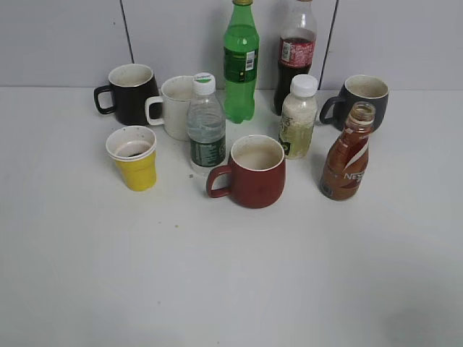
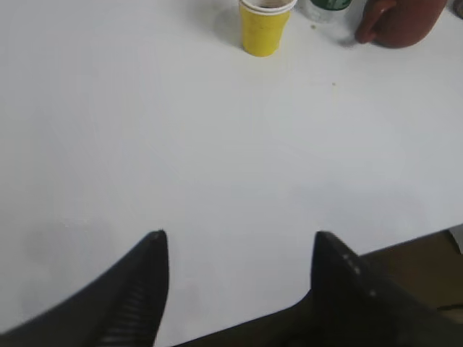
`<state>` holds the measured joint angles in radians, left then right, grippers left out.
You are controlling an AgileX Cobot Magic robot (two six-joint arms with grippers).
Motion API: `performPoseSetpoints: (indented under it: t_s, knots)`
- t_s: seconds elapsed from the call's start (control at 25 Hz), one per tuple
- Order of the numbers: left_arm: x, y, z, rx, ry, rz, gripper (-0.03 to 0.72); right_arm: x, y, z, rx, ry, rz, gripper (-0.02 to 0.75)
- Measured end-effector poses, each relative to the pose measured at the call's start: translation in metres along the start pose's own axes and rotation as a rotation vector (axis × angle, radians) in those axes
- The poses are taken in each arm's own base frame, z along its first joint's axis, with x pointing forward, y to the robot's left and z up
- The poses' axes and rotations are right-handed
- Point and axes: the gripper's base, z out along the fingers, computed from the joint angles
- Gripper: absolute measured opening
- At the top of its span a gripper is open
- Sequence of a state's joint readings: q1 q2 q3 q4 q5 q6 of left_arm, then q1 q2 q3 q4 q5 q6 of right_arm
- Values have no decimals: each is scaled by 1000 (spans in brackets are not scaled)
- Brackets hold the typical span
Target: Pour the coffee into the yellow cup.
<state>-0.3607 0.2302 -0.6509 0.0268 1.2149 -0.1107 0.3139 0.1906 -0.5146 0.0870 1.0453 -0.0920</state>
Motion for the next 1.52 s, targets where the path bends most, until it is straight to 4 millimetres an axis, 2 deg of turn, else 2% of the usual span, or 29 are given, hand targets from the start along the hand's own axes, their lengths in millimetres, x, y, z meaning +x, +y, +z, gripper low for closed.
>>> performPoseSetpoints:
  t_s: [0.04,0.12,0.32,0.76,1.12,1.28,1.52]
  knots:
    - [10,1,5,1,-7,14,468,3,1,-5,1,-37,-3,594]
    - [16,1,8,6,-21,22,456,6,1,-11,3,-86,-8,594]
    - [13,0,14,17,-107,38,424,9,2,-15,3,-113,-11,592]
    - [12,0,16,18,-123,45,377,9,2,-15,3,-113,-14,592]
    - [12,0,16,18,-124,45,276,9,2,-15,3,-113,-14,592]
    - [14,1,14,-40,-148,2,237,8,2,-15,21,-113,-2,591]
    - [25,1,0,-194,-263,-102,230,11,2,-18,175,-143,90,588]
